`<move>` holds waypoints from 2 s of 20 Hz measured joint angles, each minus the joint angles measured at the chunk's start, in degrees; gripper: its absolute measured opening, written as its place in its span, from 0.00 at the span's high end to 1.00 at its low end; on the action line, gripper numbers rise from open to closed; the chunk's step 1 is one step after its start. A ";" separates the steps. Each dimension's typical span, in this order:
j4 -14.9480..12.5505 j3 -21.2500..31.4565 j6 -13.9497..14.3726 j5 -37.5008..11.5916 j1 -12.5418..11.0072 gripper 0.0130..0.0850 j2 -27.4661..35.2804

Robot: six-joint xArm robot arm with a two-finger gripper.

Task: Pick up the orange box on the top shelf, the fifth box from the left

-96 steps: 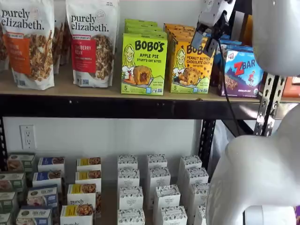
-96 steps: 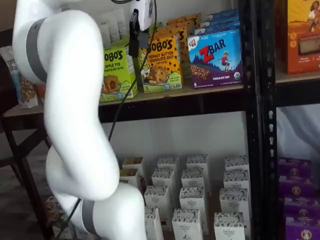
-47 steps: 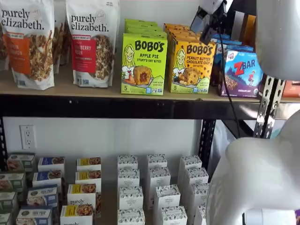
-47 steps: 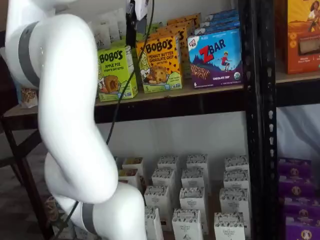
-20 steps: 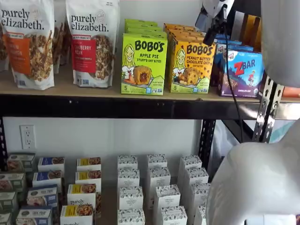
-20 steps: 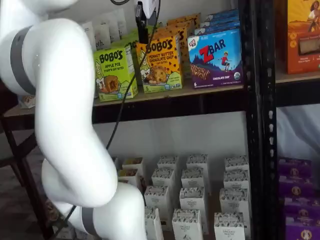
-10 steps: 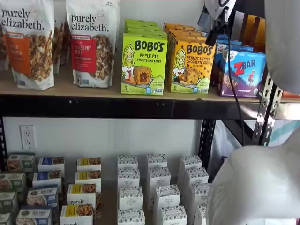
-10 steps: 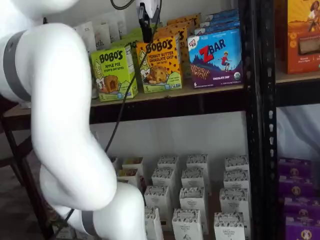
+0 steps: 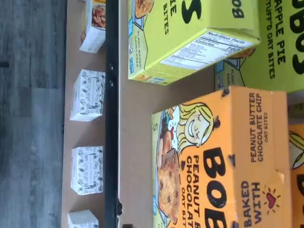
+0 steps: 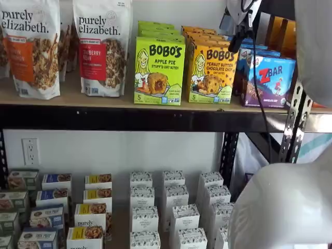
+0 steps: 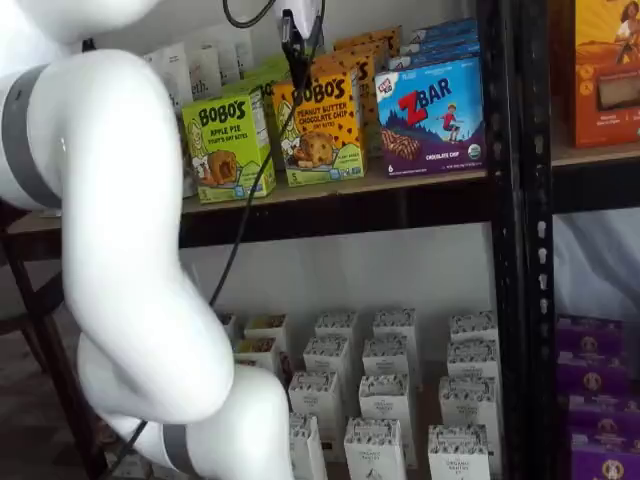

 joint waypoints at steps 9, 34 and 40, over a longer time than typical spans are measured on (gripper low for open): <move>-2.45 1.01 1.02 -4.29 1.81 0.00 0.74; -5.27 -9.14 1.68 0.98 2.84 0.00 10.51; -5.13 -13.50 1.53 5.40 2.50 0.00 14.04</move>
